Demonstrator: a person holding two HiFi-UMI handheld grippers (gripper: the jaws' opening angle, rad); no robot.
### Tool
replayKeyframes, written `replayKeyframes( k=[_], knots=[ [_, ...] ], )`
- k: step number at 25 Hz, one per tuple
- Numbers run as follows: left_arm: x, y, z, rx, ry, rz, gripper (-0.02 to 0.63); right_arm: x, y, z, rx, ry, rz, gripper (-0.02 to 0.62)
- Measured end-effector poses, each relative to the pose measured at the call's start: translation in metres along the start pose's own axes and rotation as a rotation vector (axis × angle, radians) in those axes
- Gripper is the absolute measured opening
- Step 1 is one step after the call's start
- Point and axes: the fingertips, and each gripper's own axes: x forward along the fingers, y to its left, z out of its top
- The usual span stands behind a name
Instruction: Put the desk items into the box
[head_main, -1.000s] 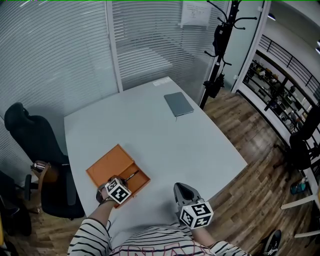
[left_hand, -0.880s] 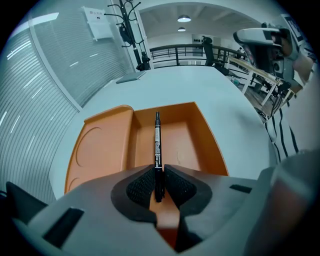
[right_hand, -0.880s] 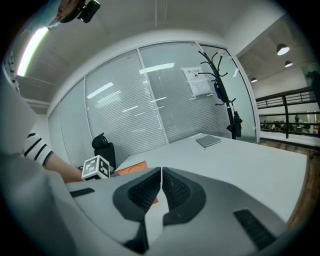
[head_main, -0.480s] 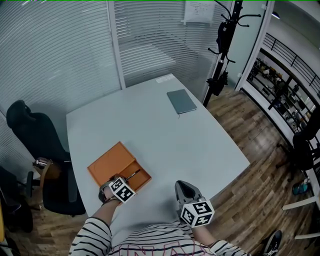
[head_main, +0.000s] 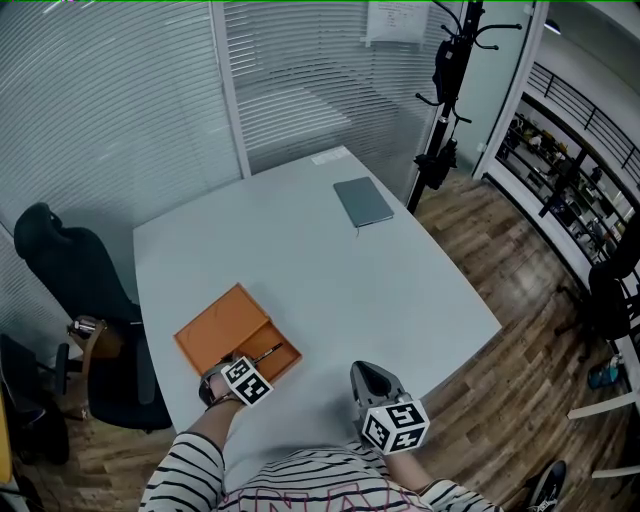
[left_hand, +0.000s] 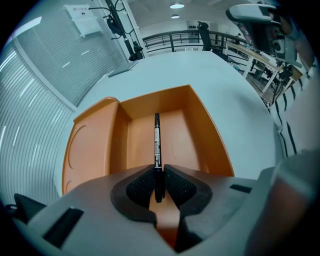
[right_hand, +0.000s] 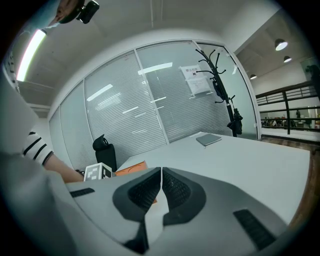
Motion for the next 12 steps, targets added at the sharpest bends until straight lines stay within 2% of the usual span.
replayKeyframes(
  k=[12],
  knots=[
    [0.0020,-0.0015,0.0004,0.019,0.003,-0.004,0.067,0.0049,0.0026,-0.0001,-0.002,0.006,0.018,0.026]
  ],
)
